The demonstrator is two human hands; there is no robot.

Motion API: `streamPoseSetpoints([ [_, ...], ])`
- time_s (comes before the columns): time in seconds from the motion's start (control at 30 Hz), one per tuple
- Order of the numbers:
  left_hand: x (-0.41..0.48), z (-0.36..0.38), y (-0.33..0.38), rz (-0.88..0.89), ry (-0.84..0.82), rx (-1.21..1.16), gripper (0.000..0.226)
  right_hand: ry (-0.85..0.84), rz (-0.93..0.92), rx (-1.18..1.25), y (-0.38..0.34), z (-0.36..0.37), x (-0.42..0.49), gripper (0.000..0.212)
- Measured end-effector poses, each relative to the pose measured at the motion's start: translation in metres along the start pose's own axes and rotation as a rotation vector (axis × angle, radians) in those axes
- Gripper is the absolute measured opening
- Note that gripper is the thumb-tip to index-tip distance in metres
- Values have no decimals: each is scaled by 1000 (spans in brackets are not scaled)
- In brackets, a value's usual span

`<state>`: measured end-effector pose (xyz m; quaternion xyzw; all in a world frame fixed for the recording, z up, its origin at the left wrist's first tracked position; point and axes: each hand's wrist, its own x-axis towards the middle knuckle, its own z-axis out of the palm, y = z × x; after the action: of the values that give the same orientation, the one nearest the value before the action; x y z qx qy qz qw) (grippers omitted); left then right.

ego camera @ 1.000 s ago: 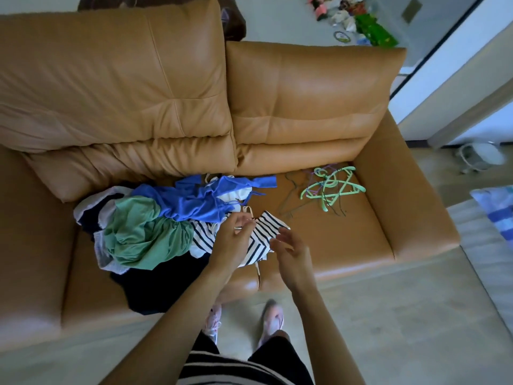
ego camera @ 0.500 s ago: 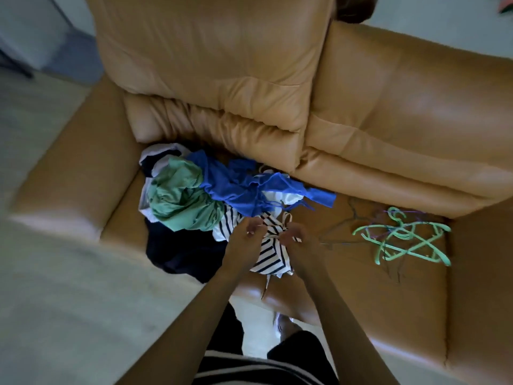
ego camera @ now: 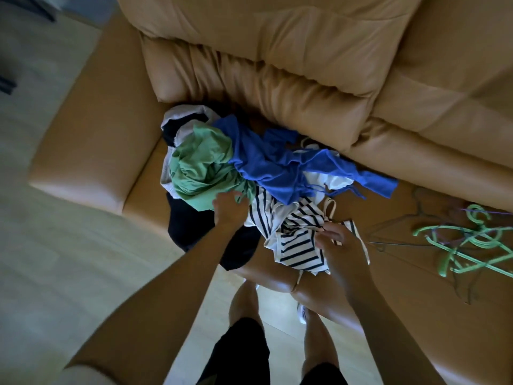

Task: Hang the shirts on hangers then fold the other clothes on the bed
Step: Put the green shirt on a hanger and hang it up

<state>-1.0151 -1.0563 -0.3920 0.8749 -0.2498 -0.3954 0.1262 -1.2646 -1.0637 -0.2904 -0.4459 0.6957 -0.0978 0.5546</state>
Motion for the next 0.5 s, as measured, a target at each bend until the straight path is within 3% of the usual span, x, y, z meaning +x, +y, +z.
streamPoseSetpoints([
  [0.13,72,-19,-15,2,85,262,42,-27,10,3,-7,35,11,26],
  [0.3,145,-38,-28,-12,52,446,46,-74,-14,-76,-17,81,31,27],
  [0.5,197,-59,-47,2,-197,630,63,-123,-64,-149,-40,128,48,32],
])
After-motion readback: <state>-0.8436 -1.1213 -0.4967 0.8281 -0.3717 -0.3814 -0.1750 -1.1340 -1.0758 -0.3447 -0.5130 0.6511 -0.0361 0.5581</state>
